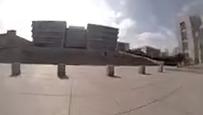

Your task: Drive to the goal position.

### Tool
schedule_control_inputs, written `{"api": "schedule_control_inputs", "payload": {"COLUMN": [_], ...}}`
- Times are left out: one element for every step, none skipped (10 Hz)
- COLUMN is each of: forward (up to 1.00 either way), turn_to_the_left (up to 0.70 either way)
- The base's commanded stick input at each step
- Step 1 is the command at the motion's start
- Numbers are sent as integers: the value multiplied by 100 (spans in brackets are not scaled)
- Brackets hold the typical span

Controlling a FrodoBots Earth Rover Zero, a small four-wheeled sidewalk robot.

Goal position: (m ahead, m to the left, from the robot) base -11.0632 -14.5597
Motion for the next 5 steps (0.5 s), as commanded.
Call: {"api": "schedule_control_inputs", "payload": {"forward": [70,70,70,70,70], "turn_to_the_left": [-35,-35,-35,-35,-35]}}
